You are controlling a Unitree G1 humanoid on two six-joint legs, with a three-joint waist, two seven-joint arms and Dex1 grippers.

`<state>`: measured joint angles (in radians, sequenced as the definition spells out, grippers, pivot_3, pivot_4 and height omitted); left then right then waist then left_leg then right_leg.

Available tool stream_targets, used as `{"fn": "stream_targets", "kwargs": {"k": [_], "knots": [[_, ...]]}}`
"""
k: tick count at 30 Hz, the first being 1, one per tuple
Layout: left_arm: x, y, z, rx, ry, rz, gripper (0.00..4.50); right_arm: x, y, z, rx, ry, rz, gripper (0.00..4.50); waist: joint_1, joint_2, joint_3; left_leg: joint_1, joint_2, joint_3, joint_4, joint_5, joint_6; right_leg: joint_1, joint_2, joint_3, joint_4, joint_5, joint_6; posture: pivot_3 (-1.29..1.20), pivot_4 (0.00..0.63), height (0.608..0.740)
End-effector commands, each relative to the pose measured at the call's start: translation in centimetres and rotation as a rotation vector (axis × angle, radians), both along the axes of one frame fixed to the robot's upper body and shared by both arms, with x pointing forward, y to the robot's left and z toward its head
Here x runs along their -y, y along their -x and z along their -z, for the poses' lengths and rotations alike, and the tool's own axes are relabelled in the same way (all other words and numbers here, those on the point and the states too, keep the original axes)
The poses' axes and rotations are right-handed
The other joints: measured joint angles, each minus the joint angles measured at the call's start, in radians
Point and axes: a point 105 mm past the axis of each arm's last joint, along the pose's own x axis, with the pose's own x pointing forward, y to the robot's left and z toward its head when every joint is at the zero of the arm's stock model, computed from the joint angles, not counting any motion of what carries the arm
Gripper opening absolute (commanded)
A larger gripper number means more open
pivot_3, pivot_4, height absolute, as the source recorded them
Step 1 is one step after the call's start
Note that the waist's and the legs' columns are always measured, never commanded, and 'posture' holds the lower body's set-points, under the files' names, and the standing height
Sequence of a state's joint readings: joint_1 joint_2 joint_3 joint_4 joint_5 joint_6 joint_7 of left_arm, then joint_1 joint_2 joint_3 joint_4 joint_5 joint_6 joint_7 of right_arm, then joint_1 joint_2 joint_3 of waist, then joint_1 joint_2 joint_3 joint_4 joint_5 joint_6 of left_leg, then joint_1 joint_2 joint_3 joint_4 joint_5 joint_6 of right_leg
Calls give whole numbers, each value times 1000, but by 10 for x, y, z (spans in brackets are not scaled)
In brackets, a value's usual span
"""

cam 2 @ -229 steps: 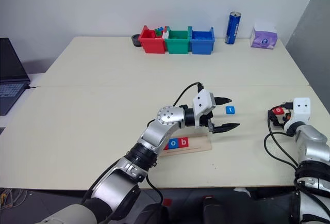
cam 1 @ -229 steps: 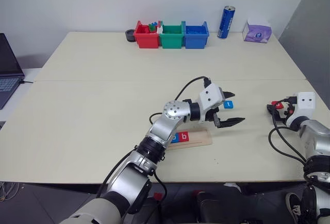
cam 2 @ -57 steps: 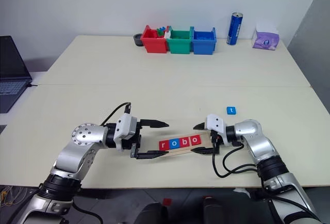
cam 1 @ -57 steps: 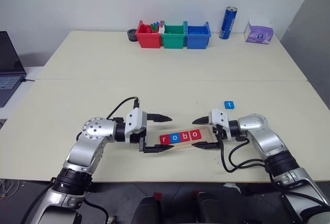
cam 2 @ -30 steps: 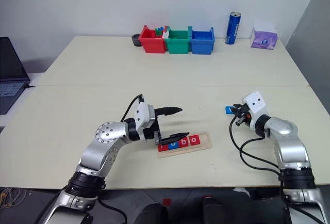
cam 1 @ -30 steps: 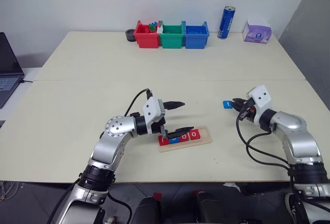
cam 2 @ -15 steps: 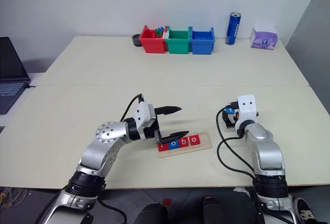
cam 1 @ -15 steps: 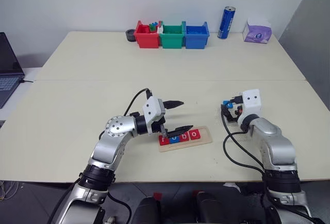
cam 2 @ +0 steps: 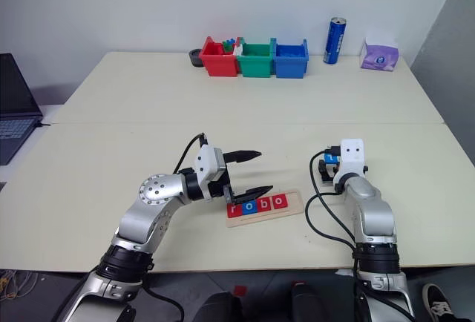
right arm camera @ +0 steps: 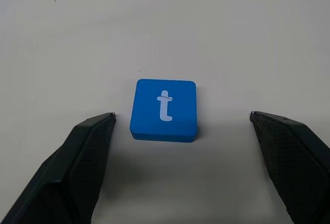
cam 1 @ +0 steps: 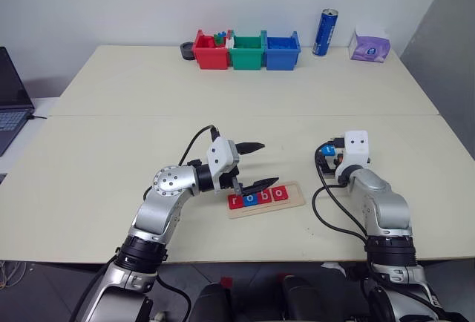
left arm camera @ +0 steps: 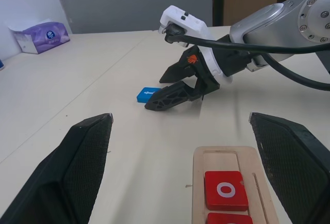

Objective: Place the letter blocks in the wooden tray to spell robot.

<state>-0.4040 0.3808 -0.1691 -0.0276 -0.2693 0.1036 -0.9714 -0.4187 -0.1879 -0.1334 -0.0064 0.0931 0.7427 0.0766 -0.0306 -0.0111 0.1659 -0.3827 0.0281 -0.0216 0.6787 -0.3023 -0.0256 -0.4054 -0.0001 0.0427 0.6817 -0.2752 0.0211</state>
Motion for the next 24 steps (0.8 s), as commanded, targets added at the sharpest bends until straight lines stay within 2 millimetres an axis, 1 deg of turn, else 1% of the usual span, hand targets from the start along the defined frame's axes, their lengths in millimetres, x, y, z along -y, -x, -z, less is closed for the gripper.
{"fn": "stream_targets", "kwargs": {"k": [1, 7, 11, 15, 17, 21, 22, 24], "knots": [[4, 2, -11, 43, 13, 14, 4500, -1, -3, -7, 30, 8, 3, 3564, 0, 0, 0, 0, 0, 0, 0, 0, 0, 0, 0, 0, 0, 0, 0, 0, 150, 740], [4, 1, -13, 47, 13, 12, 4500, 1, -2, -8, 35, 17, 10, 1483, 0, 0, 0, 0, 0, 0, 0, 0, 0, 0, 0, 0, 0, 0, 0, 0, 150, 740], [5, 0, -15, 49, 14, 17, 4500, 0, 2, -9, 24, 33, -6, 1464, 0, 0, 0, 0, 0, 0, 0, 0, 0, 0, 0, 0, 0, 0, 0, 0, 150, 740], [6, 1, -16, 47, 11, 27, 4500, 1, 18, -13, -3, 58, -52, 1464, 1, 0, 0, -1, 0, 0, 0, 0, 0, 0, 0, 0, -1, 0, 0, 0, 150, 740], [7, 3, -15, 45, 6, 38, 4500, 3, 32, -15, -26, 60, -82, 1464, 3, 0, 0, -1, 0, 0, -1, 0, 0, -1, 0, 0, -1, 0, 0, 0, 150, 740], [9, 9, -14, 31, 12, 65, 4500, 1, 78, -6, -149, 40, -147, 1464, 4, 0, 0, -2, 0, -1, -1, 0, 0, -1, 0, -1, -2, -1, 1, 0, 150, 740], [10, 10, -14, 28, 13, 73, 4500, -1, 87, -6, -172, 37, -161, 1464, 4, 0, 0, -2, 0, -1, -1, 0, 0, -1, 0, -1, -2, -1, 1, 0, 150, 740], [10, 12, -13, 23, 13, 83, 4500, -5, 98, -5, -201, 30, -174, 1464, 2, 0, 0, -2, 0, -1, -1, 0, 0, 0, 0, -1, -1, -1, 1, 0, 150, 740]]}}
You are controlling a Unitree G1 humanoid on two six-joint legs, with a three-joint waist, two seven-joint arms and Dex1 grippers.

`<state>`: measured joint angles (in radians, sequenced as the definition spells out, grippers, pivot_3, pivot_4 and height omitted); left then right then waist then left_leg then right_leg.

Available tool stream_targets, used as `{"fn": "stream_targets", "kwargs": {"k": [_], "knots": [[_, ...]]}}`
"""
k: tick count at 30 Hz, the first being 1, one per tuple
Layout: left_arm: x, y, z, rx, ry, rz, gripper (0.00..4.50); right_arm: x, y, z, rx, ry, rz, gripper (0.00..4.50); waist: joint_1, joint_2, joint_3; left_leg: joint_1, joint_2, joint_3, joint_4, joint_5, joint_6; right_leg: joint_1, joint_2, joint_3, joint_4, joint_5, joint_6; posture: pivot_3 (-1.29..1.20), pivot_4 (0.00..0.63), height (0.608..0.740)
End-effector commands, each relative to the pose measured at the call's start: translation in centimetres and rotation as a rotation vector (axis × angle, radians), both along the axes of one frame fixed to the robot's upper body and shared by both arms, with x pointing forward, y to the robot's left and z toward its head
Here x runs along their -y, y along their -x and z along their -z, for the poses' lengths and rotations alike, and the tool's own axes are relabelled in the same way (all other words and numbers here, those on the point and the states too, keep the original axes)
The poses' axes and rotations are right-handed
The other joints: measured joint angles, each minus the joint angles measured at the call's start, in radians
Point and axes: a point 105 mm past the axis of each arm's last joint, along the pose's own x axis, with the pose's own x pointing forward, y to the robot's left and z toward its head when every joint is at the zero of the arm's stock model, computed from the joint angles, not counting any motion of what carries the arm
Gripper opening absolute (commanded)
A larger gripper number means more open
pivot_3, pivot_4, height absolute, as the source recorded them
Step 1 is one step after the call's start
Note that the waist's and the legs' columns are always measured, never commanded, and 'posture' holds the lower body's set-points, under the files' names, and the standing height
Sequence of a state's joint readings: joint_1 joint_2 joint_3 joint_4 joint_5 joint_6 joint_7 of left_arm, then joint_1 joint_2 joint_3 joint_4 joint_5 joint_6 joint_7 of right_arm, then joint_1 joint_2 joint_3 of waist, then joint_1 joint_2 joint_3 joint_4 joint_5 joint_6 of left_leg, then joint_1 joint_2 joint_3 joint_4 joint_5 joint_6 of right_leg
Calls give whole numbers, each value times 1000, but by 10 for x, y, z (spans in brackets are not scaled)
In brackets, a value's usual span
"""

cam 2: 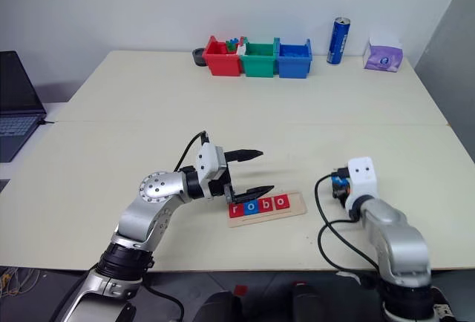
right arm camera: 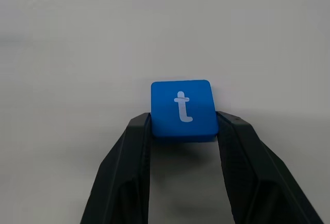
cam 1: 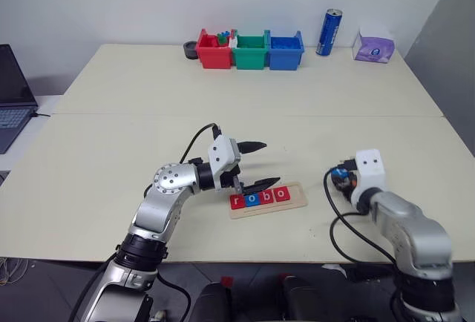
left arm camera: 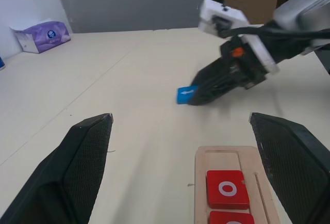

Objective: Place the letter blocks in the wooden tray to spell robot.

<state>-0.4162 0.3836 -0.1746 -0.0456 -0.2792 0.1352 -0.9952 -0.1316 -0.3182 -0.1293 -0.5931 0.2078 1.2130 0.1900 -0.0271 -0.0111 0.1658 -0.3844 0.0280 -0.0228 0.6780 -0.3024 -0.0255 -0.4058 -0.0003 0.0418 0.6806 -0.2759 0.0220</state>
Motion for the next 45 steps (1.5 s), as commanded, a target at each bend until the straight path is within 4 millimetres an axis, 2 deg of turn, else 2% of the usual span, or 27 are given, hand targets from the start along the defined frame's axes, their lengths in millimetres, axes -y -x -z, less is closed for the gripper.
{"fn": "stream_targets", "kwargs": {"k": [1, 6, 16, 20, 25, 30, 32, 34, 36, 38, 42, 45], "knots": [[7, 13, -9, 18, 22, 74, 4500, -9, 17, -5, -41, -18, -38, 1464, -4, 0, 0, 0, 0, 0, 0, 0, 0, 0, 0, 0, 0, 0, 0, 0, 150, 740], [9, 33, -5, -34, 3, 184, 4500, -13, 21, -6, -73, -27, -11, 1464, -7, 0, 0, 1, 1, 0, 0, 0, 0, 0, 2, 0, 0, 0, 0, 0, 150, 740], [-1, 40, 5, -59, -85, 237, 4500, -16, 23, 2, -114, -45, 7, 1464, -5, 0, 0, 1, 1, 0, 0, 0, 0, 0, 2, 0, 0, 0, 0, 0, 150, 740], [-3, 42, 6, -70, -94, 254, 4500, -20, 28, 4, -130, -74, -21, 2830, -5, 0, 0, 1, 1, 0, 0, 0, 0, 0, 2, 0, 0, 0, 0, 0, 150, 740], [-6, 41, 6, -69, -100, 257, 4500, -19, 25, -15, -77, -74, -94, 4473, -5, -1, 0, 1, 0, 0, 0, 0, 0, 0, 2, 0, -1, 0, 0, 0, 150, 740], [-8, 39, 5, -61, -100, 262, 4500, 5, 6, -54, 56, 9, -222, 4473, -5, -1, 1, 1, -1, 1, 0, 0, 0, 0, 1, -1, -1, 0, 0, 0, 150, 740], [-8, 38, 5, -58, -100, 263, 4500, 8, -2, -69, 126, -3, -298, 4473, -5, -1, 1, 1, -1, 2, 0, 0, 0, 0, 1, -1, -1, 0, 0, 0, 150, 740], [-8, 37, 5, -54, -99, 265, 4500, 2, 5, -77, 167, 14, -552, 4473, -5, -1, 1, 1, 0, 1, -1, 0, 1, 0, 3, -1, -2, 0, 0, 0, 150, 740], [-7, 36, 5, -50, -97, 269, 4500, 2, 17, -71, 151, 55, -765, 4473, -3, -2, 1, 1, 0, 1, -1, -1, 1, 0, 3, -1, -2, -1, 0, 0, 150, 740], [-7, 35, 5, -47, -94, 270, 4500, 6, 25, -60, 131, 80, -885, 4473, -2, -3, 2, 0, 0, 1, -1, -1, 1, 1, 3, -1, -3, -1, 0, 0, 150, 740], [-4, 34, 4, -43, -87, 274, 4500, 21, 22, -32, 91, 160, -996, 4473, -3, -3, 2, 1, 0, 1, -1, -1, 1, 1, 2, -1, -2, -1, 0, 0, 150, 740], [-3, 34, 4, -43, -81, 270, 4500, 28, 8, -23, 93, 189, -1029, 4473, -5, -3, 3, 2, 0, 4, 0, -1, 1, 1, 2, 0, -1, -1, 0, 0, 150, 740]]}}
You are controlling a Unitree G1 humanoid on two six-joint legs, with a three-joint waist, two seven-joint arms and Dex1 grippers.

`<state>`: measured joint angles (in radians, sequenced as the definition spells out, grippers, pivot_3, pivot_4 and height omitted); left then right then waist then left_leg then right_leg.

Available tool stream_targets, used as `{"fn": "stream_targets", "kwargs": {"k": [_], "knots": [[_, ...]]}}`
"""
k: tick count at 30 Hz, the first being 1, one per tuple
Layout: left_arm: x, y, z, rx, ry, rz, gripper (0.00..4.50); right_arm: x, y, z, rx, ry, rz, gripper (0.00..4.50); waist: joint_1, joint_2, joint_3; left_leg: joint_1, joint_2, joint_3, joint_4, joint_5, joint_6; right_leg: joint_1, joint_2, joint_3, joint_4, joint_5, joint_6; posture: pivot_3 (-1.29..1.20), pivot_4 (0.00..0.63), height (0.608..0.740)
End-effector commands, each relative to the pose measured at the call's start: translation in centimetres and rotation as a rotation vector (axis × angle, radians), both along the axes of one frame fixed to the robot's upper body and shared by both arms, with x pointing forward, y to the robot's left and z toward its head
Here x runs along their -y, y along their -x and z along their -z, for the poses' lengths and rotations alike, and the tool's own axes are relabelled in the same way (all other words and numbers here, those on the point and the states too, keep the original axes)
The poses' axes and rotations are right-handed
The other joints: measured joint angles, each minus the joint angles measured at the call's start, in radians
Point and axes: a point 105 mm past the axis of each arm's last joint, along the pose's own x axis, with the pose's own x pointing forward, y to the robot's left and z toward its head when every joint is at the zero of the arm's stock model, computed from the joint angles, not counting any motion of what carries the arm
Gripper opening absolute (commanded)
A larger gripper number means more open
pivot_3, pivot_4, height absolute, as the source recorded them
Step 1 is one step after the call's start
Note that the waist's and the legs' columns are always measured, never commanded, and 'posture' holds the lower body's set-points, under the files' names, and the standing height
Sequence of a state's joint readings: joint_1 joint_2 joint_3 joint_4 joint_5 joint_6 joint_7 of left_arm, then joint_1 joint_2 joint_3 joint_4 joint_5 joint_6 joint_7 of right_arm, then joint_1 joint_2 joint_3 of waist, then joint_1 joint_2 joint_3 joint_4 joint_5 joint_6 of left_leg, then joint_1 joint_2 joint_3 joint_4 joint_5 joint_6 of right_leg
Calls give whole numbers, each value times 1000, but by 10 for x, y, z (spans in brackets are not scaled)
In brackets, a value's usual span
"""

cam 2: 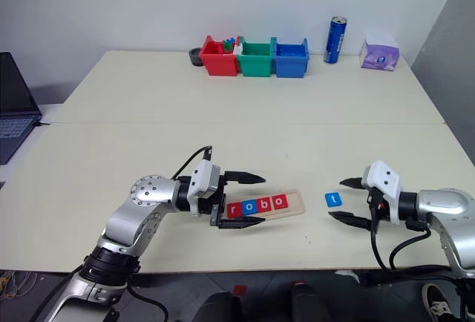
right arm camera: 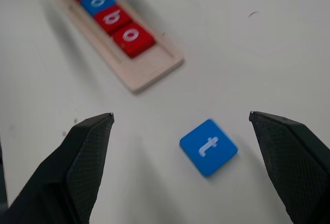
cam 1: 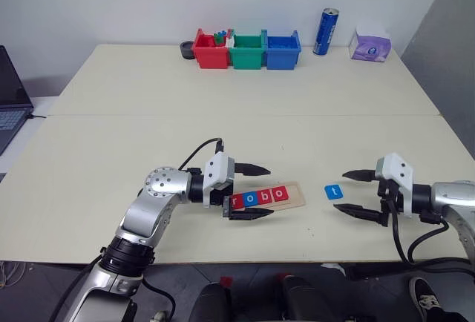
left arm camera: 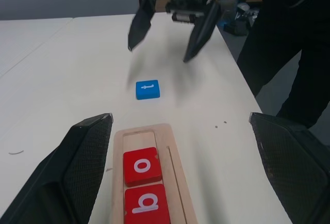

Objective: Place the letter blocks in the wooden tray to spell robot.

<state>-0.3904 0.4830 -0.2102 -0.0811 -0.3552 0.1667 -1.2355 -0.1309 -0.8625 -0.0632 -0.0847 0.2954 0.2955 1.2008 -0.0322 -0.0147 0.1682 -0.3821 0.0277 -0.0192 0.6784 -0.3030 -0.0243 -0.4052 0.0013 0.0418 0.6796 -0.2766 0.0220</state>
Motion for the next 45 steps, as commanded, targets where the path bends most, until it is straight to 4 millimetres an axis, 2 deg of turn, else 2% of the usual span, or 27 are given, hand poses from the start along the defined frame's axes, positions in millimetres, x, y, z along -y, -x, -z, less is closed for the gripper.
{"fn": "stream_targets", "kwargs": {"k": [1, 5, 9, 19, 22, 29, 34, 39, 45], "knots": [[4, 2, -8, 35, 27, 17, 4500, 3, -16, -6, 75, 37, -63, 4473, -2, 0, 0, 1, 0, 1, 0, 0, 0, 0, 0, 1, 0, 0, 0, 0, 150, 740], [3, 4, -8, 34, 29, 14, 4500, 3, -29, -5, 79, 25, -73, 4473, 1, 0, 0, 2, 1, 0, 0, 0, 0, 0, 1, 0, 1, 0, 0, 0, 150, 740], [2, 6, -7, 31, 27, 5, 4500, 1, -37, 6, 38, 23, -77, 4473, 4, 0, 0, 0, 1, -2, 0, 0, 0, 0, 0, 0, 1, 0, -1, 0, 150, 740], [-2, 6, -8, 28, 17, -9, 4500, -1, -30, 16, -36, 26, -128, 4473, 6, 0, 0, 0, 1, -2, 1, 0, 0, 0, -2, 0, 1, 0, -1, 0, 150, 740], [-2, 6, -10, 30, 15, -6, 4500, -1, -32, 18, -36, 27, -124, 3920, 6, 0, 0, 0, 1, -2, 1, 0, 0, 0, -2, 0, 1, 0, -1, 0, 150, 740], [-2, 6, -11, 33, 11, -2, 4500, -1, -36, 18, -26, 17, -113, 1462, 6, 0, 0, 0, 1, -2, 1, 0, 0, 0, -2, 0, 1, 0, -1, 0, 150, 740], [-23, 0, -11, 30, -14, -54, 4500, -11, -42, 4, 27, 10, -146, 1463, 5, 1, 0, 0, 1, -2, 1, 0, 0, 0, -2, 0, 1, 0, -1, 0, 150, 740], [-54, -1, -7, 14, -71, -117, 4500, -37, -48, -11, 72, -26, -221, 1463, -2, 1, 0, 1, 2, -2, 0, 0, 0, 0, -1, 0, 2, 0, -1, 0, 150, 740], [-63, 9, -5, 2, -92, -132, 4500, -62, -44, -15, 68, -38, -321, 1463, 8, 2, 1, 0, 2, -3, 0, 0, 0, 0, -3, -1, 1, 0, -1, 0, 150, 740]]}}
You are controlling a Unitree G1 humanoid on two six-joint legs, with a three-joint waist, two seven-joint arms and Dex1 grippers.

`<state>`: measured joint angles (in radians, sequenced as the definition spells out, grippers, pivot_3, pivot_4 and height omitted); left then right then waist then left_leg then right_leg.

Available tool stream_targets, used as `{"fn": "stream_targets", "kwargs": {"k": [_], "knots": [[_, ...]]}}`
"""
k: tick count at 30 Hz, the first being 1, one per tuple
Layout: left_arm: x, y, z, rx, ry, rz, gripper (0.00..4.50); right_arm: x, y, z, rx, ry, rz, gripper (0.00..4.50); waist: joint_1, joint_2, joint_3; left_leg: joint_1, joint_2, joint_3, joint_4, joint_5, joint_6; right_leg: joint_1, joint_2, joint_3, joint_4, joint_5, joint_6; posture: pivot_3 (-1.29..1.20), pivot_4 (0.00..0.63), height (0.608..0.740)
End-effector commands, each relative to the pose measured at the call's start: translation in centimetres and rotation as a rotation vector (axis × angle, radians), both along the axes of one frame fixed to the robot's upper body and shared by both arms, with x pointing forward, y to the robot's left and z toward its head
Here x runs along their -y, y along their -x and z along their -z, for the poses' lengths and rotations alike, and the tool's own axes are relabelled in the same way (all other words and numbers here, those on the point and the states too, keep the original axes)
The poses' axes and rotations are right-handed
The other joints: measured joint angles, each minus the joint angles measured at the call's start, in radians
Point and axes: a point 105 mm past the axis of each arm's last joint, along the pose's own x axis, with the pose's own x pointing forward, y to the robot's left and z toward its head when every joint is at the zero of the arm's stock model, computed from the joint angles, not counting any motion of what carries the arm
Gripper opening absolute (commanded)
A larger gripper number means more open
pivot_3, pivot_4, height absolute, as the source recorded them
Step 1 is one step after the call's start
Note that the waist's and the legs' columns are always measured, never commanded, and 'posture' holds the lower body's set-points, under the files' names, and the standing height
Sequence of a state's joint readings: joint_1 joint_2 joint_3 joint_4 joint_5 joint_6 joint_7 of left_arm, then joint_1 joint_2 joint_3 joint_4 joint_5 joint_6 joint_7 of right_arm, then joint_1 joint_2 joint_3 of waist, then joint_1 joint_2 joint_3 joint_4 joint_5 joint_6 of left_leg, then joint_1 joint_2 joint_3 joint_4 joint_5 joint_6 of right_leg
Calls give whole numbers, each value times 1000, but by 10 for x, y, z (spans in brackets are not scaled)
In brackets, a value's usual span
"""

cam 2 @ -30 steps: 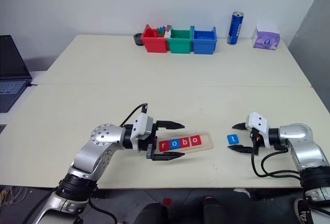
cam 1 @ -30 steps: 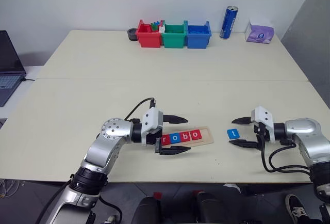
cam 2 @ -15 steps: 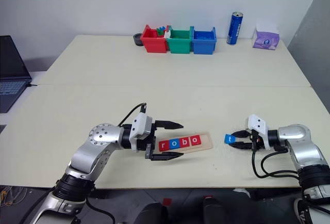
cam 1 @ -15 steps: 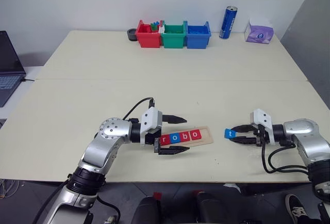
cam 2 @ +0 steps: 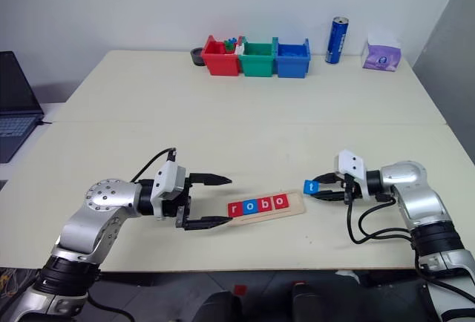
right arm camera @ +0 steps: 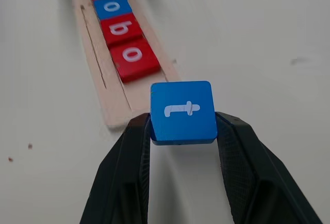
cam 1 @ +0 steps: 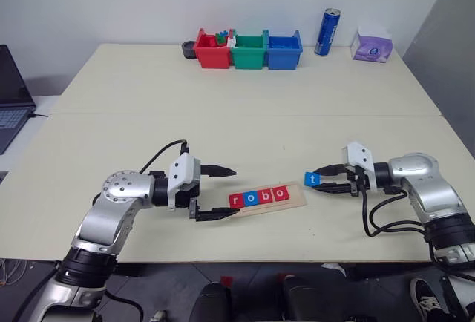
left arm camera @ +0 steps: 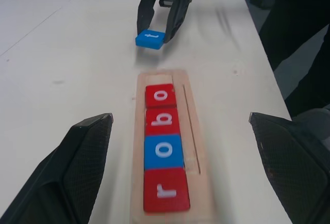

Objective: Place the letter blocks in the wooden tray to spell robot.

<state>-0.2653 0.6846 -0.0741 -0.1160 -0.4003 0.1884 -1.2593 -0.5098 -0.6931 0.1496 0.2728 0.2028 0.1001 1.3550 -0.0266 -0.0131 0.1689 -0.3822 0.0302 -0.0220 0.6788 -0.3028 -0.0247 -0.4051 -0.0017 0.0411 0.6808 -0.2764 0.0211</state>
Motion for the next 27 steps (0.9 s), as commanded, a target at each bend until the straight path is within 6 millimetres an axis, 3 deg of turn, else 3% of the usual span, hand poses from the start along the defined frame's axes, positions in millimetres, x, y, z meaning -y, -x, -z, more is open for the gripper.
{"fn": "stream_targets", "kwargs": {"k": [1, 16, 27], "knots": [[2, 7, -11, 39, 22, 20, 4500, -13, 3, -9, 23, -1, -73, 1463, 4, 0, 0, 0, 0, 0, 0, 0, 0, 0, -1, 0, 0, 0, 0, 0, 150, 740], [9, 7, -12, 40, 36, 0, 4500, -28, 2, 11, 24, 67, -170, 1463, -1, 0, 0, 0, -1, 0, 1, 0, 0, 0, 0, -1, 1, 0, 0, 0, 150, 740], [10, 7, -13, 45, 34, 3, 4500, -32, -4, 13, 55, 88, -191, 1463, -1, 0, 0, 0, -1, 0, 1, 0, 0, 0, -1, -1, 1, 0, 0, 0, 150, 740]]}}
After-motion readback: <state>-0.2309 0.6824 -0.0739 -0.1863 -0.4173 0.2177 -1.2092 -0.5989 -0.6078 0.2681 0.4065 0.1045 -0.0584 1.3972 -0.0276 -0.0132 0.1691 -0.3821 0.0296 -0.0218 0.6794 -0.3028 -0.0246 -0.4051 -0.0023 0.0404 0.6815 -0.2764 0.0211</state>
